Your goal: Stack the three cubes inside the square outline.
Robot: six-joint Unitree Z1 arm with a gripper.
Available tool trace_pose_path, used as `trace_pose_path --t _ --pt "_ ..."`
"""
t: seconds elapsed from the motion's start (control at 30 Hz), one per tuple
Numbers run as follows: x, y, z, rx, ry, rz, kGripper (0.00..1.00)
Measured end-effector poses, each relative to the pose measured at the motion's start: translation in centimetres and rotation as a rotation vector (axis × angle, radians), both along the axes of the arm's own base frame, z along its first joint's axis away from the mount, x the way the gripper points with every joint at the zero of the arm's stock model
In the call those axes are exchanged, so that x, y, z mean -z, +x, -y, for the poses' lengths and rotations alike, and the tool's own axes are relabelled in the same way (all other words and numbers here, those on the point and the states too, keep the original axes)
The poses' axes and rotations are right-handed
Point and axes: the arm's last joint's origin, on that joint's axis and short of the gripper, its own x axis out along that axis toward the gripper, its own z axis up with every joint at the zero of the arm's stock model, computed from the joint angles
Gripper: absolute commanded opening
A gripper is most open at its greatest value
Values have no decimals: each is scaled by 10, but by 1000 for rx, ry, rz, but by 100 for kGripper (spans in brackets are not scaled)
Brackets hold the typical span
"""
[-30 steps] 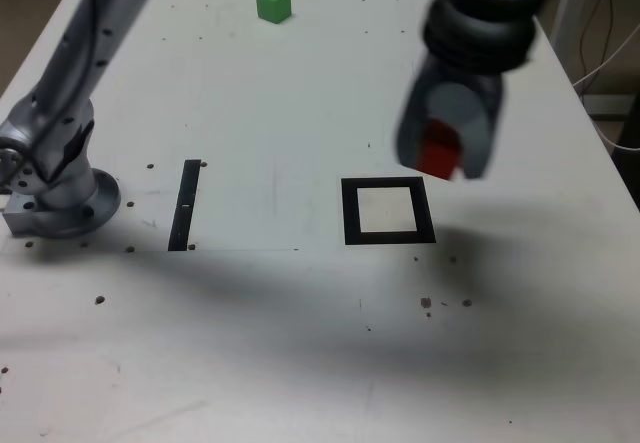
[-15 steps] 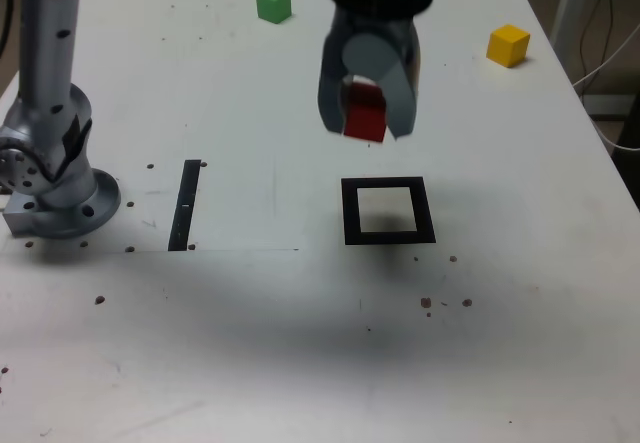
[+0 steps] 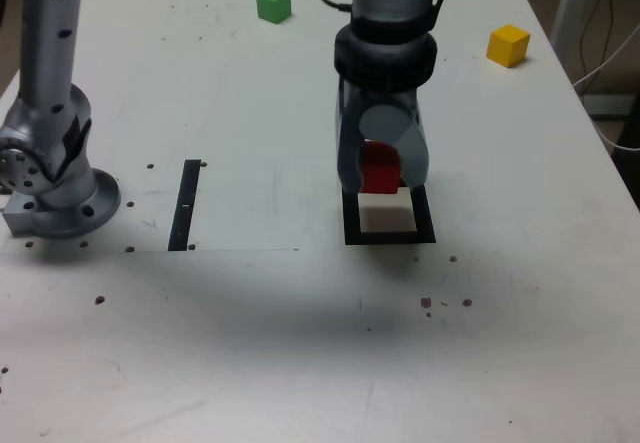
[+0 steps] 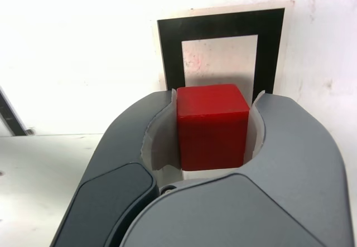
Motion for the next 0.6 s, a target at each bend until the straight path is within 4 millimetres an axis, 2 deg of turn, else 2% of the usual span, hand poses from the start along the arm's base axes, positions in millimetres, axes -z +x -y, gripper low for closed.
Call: trace_pose_path --t 0.33,0.5,0.6 --pt "3 -2 -1 -6 7 1 29" --pt "18 7 0 -5 9 -17 29" --pt "21 9 0 -3 9 -14 29"
